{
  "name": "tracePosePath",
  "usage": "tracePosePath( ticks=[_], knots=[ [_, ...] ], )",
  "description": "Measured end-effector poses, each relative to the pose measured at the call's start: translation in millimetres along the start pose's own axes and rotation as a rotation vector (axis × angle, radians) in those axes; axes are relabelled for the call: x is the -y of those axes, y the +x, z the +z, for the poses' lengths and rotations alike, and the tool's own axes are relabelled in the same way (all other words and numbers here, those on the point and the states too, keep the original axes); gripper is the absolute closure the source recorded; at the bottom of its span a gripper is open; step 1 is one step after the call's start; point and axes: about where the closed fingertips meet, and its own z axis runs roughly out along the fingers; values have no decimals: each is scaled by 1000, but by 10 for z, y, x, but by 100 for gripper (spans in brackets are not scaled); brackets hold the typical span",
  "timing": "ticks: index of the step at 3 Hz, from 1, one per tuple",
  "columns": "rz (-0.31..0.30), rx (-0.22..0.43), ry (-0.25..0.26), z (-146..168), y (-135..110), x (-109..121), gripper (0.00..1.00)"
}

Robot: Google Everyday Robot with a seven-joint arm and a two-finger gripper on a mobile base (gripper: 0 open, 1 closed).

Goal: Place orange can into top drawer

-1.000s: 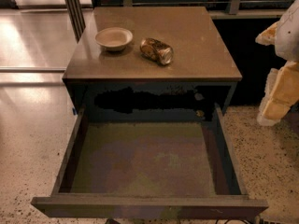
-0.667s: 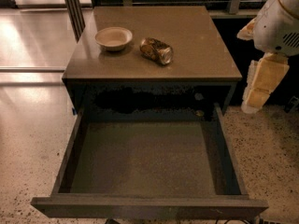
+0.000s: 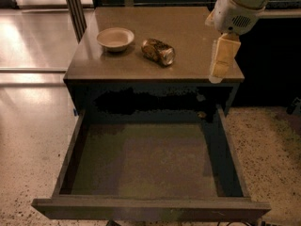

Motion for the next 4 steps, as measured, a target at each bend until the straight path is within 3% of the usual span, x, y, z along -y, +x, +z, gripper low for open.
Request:
tracePosePath(
  ticks=[1, 2, 3, 4],
  knots=[
    [0, 0, 0, 0, 0, 0, 0],
    [3, -25, 51, 95, -55, 218, 0],
    [67, -6, 98, 370, -202, 688, 0],
    [120, 39, 107, 640, -377, 1096, 0]
  ],
)
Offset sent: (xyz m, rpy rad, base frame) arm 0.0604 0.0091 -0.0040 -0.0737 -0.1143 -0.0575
